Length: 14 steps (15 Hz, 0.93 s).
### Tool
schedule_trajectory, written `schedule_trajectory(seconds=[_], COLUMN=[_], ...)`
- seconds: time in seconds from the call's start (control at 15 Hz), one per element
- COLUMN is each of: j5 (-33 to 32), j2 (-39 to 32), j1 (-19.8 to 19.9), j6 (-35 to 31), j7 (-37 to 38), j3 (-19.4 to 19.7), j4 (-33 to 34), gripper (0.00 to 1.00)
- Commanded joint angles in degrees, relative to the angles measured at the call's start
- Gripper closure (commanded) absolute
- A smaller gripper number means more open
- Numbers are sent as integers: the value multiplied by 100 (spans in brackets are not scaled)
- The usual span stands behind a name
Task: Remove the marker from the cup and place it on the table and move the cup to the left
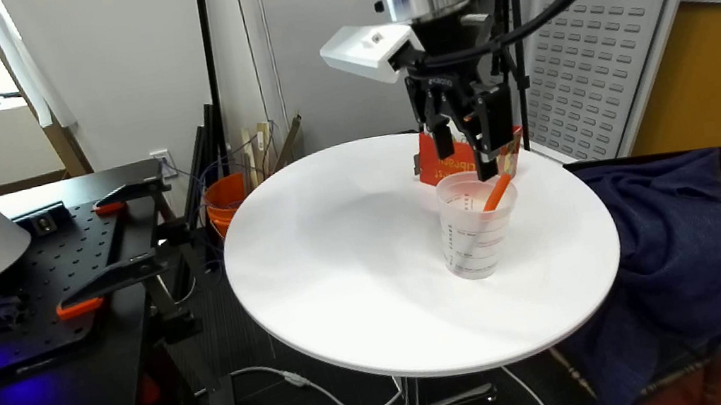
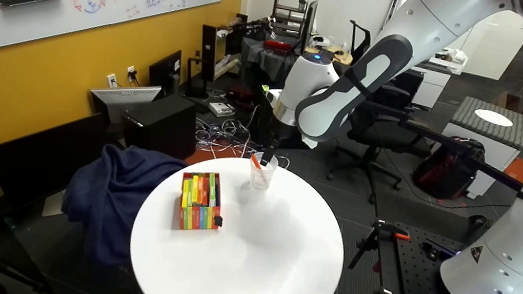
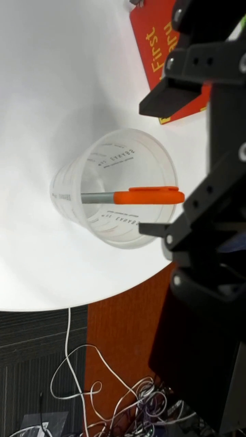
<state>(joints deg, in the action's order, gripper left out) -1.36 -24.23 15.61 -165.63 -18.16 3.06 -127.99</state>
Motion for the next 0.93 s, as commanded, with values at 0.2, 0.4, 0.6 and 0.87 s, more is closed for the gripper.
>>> schedule_trajectory(seconds=[0.2,0.4,0.6,0.87], j5=[-62,-69,-118,-168], j2=[-267,-293,-348,-411], j1=[193,250,284,361], j6=[-242,-383,-580,-738], j7=[-238,-256,-253,-262], j3=[-101,-140,-161,-241], j4=[167,138,146,164], gripper=[25,27,27,29])
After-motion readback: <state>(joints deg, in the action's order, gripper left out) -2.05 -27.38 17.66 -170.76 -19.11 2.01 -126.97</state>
